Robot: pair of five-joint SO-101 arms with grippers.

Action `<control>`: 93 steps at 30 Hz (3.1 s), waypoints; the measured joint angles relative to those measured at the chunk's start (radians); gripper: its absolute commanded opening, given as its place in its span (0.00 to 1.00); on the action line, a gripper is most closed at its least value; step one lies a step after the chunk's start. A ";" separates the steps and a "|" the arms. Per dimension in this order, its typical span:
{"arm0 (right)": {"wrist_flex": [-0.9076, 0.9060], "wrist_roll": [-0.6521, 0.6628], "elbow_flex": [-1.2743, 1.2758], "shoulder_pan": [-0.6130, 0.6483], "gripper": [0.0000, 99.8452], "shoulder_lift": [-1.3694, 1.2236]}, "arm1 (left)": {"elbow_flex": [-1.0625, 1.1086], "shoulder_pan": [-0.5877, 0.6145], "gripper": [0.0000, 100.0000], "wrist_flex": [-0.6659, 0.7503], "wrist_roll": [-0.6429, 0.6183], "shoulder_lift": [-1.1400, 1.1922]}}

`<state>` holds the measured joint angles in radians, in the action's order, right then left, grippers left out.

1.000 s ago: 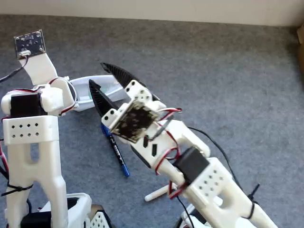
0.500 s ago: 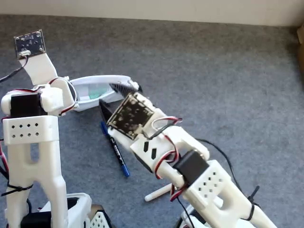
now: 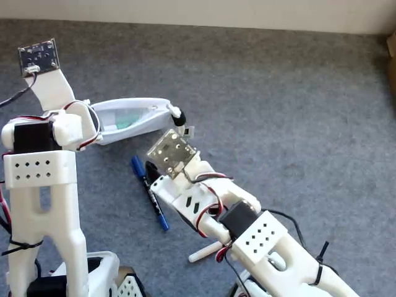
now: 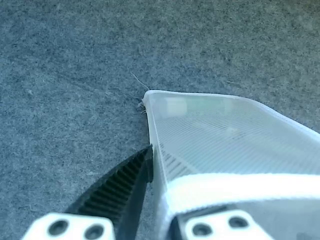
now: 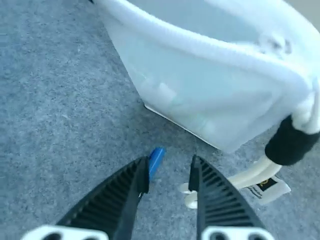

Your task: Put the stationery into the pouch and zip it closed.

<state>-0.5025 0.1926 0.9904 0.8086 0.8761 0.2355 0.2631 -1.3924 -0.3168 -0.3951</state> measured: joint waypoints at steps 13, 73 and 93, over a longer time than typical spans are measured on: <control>0.000 -0.017 0.000 -0.037 0.13 0.000 | 0.005 0.057 0.03 0.041 0.000 0.000; 0.218 -0.118 -0.063 0.110 0.13 -0.767 | 0.012 0.143 0.03 0.077 -0.046 0.000; -0.299 -0.008 -0.430 0.106 0.00 -0.945 | 0.012 0.143 0.03 0.077 -0.046 0.000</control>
<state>-0.8017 0.1849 0.5608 0.9145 -0.0690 0.2478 0.4058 -1.3157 -0.3629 -0.3951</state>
